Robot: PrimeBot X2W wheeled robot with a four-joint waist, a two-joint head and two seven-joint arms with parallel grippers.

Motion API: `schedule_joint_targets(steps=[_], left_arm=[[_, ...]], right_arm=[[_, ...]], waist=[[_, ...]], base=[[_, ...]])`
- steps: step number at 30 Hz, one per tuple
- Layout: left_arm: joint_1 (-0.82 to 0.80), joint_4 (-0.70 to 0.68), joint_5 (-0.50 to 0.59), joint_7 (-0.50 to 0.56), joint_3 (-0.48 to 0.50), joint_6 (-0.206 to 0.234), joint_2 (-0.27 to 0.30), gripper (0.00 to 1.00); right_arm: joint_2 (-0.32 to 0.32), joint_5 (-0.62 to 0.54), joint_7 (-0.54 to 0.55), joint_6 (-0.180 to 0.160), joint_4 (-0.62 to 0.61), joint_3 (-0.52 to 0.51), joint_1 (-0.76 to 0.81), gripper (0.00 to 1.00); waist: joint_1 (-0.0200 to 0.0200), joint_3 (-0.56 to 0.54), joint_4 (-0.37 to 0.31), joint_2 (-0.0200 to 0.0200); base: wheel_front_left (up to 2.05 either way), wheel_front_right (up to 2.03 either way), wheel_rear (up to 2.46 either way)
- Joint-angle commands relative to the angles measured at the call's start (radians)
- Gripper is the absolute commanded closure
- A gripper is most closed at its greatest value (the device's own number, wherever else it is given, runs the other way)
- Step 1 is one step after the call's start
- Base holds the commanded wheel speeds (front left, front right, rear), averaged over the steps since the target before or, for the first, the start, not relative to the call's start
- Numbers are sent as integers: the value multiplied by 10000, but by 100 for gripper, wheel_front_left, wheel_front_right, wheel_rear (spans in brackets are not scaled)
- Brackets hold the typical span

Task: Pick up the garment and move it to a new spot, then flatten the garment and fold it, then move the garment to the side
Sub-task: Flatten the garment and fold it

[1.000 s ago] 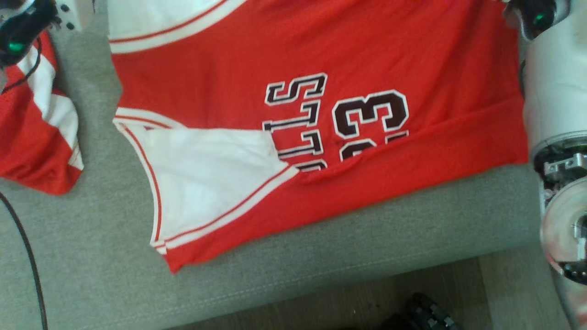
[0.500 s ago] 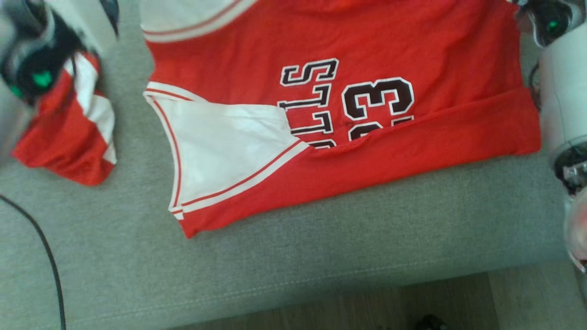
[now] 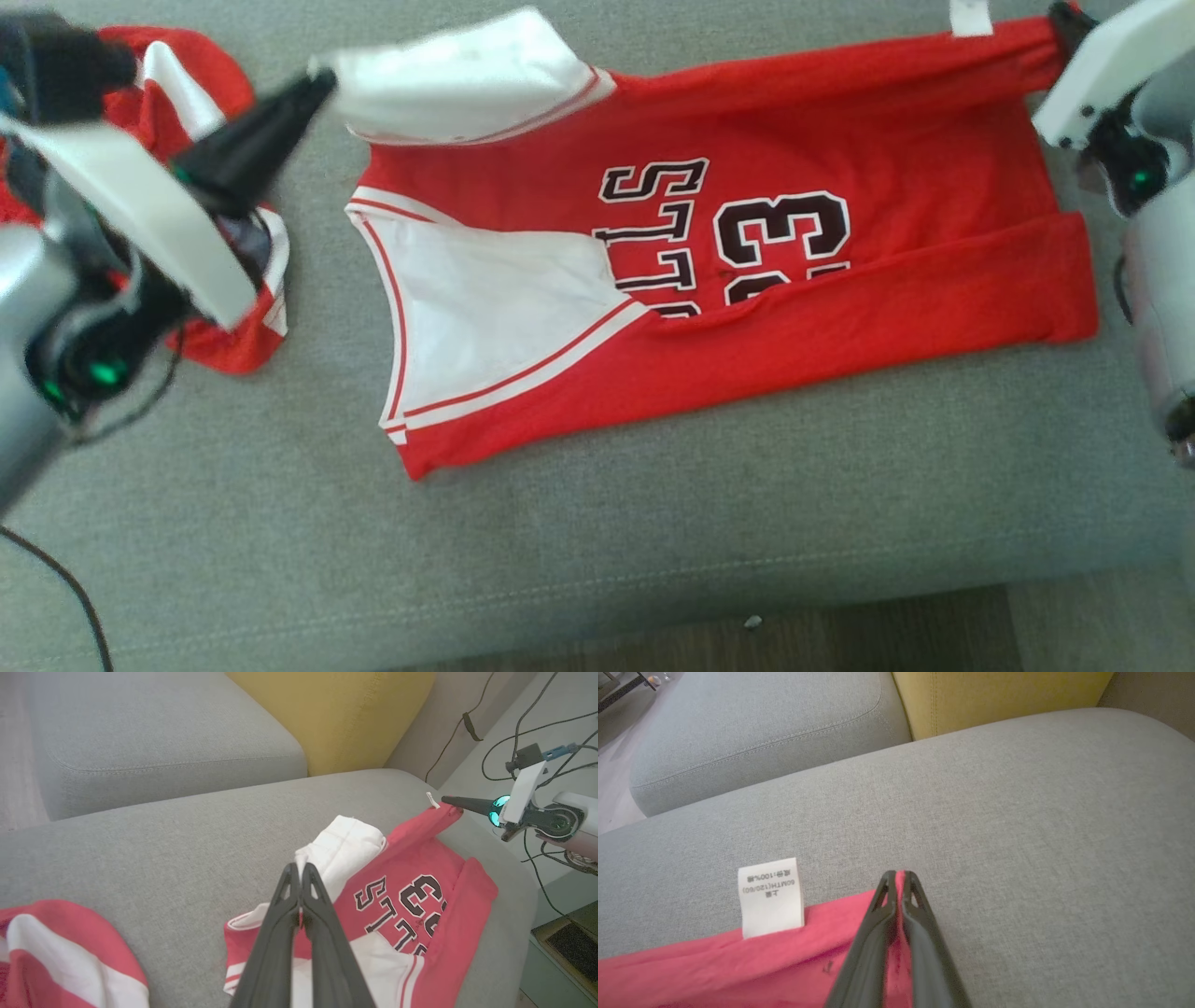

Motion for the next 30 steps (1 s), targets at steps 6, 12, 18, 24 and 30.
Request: schedule_joint_targets(steps=[6,12,18,24,30], left_arm=[[441,-1384,-196,-139,269,411,889,100],[1063,-2419,-218,112,-122,747,1300,100],[1538,-3370,-224,122,-299,1109,1829,100],[2039,-3394,-310,-123,-516,1160,1706,100],[2248,-2727,14,-420,-745,1195,1104,100]], right_arm=[[-450,1191,335,35,-1436,1183,1066,100],[-1119,2280,1110,35,-3229,1918,2470,100],[-1837,2734,2041,35,-5391,1562,4089,100],[-1740,2522,2685,35,-7257,966,5521,100],[-1307,2126,3172,35,-8298,420,6311,100]], waist=[[0,-92,28,-1],[0,-127,-7,-1],[0,-167,58,-1],[0,-125,127,-1],[0,-45,173,-1]], base=[[0,0,0],[0,0,0],[0,0,0],[0,0,0],[0,0,0]])
